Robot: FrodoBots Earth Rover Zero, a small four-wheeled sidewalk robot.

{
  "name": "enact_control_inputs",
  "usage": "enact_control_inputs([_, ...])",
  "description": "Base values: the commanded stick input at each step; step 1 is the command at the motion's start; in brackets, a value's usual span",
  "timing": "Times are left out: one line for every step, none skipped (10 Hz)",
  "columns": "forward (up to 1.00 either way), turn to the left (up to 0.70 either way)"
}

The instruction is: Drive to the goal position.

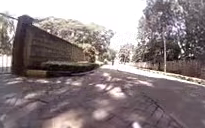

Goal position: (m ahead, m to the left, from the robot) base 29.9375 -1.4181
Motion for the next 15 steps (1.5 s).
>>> enact_control_inputs([0.70,0.00])
enact_control_inputs([0.70,0.00])
enact_control_inputs([0.70,0.00])
enact_control_inputs([0.70,0.00])
enact_control_inputs([0.70,0.00])
enact_control_inputs([0.70,0.00])
enact_control_inputs([0.70,0.00])
enact_control_inputs([0.70,0.00])
enact_control_inputs([0.70,0.00])
enact_control_inputs([0.70,0.00])
enact_control_inputs([0.70,0.00])
enact_control_inputs([0.70,0.00])
enact_control_inputs([0.70,0.00])
enact_control_inputs([0.70,0.00])
enact_control_inputs([0.70,0.00])
